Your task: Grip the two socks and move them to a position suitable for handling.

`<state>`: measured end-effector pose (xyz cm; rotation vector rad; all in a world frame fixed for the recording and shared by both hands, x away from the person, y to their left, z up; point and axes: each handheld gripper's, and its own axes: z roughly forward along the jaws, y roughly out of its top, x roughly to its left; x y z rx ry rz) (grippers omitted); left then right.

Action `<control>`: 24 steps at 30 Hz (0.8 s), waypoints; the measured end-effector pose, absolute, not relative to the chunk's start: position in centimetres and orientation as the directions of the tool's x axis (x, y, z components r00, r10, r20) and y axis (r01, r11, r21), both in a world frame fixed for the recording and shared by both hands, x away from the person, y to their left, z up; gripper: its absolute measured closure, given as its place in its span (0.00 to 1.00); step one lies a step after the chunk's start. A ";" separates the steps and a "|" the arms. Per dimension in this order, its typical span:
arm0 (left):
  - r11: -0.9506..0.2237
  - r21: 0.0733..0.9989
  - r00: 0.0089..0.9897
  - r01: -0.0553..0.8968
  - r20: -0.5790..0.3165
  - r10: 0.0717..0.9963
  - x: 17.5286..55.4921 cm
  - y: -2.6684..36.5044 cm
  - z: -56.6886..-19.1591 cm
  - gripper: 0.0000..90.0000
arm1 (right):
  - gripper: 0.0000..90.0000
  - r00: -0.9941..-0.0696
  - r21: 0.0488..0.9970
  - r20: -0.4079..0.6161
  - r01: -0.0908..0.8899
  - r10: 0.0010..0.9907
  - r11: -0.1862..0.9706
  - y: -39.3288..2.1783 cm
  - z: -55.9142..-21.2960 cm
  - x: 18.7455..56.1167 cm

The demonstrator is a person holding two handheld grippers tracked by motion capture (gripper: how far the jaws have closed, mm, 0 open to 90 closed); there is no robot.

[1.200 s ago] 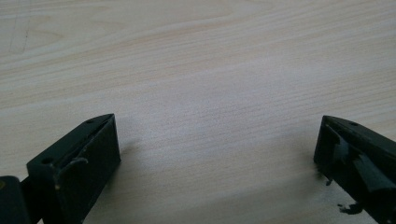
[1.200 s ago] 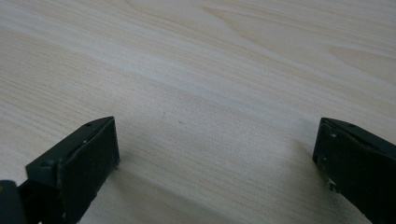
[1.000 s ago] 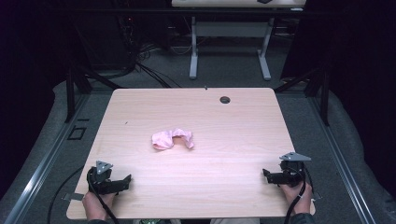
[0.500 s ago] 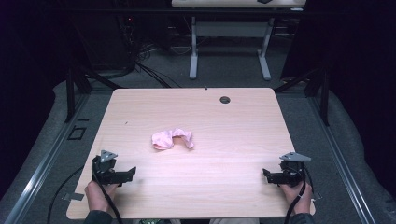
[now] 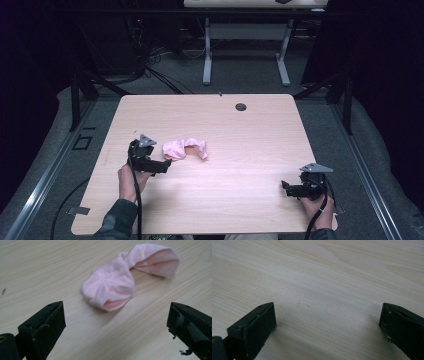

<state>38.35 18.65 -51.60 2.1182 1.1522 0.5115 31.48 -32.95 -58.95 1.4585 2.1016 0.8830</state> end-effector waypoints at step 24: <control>-0.450 0.571 0.528 0.686 0.034 0.848 44.4 15.3 -56.3 0.52 | 0.01 -0.348 0.715 0.008 0.658 0.938 0.238 -33.0 -59.0 31.5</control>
